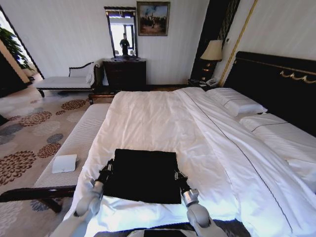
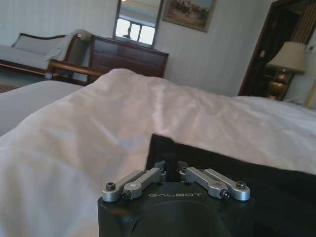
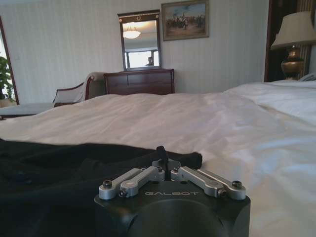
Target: Fold the clothes on the bed.
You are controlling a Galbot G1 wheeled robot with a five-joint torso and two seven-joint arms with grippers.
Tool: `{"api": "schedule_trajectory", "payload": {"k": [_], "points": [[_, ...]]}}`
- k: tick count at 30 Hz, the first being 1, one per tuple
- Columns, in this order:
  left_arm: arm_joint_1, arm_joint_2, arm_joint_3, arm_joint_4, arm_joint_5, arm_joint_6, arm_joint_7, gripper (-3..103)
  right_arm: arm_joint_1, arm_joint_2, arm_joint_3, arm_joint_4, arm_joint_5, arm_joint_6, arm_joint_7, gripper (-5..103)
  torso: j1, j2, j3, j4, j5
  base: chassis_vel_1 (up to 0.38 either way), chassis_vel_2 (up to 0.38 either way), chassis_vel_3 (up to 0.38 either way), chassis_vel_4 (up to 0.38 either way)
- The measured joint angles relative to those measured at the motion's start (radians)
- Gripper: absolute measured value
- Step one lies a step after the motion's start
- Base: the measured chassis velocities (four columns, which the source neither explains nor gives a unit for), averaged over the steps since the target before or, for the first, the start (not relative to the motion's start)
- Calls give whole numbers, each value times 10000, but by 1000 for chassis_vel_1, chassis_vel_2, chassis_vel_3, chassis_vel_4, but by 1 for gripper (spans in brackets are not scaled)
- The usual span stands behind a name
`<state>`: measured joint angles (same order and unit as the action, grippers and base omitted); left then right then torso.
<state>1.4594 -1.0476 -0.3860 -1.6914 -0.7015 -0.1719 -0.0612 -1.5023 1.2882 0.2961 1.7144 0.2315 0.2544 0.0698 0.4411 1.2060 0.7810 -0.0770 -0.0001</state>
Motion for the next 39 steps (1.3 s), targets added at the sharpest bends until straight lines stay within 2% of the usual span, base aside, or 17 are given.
{"api": "schedule_trajectory", "payload": {"k": [11,18,27,39], "points": [[162,-83,-345,-78,265,-79,-46,4,-1099,35,304,883,46,37,-152,1,1,-1,1,-1,0,0,0,0,0],[587,-4,-421,-459,863,-147,-76,4,-1791,-48,483,1272,-265,121,-240,1,0,-1,1,-2,0,0,0,0,0],[1272,70,-666,-950,803,-173,-99,4,-1866,11,482,1191,-328,125,-235,1,1,-1,1,0,1,0,0,0,0],[1534,-109,-748,-734,804,-266,-187,4,-2697,194,479,1590,-554,89,-224,1,0,-1,1,-2,-1,0,0,0,0]]}}
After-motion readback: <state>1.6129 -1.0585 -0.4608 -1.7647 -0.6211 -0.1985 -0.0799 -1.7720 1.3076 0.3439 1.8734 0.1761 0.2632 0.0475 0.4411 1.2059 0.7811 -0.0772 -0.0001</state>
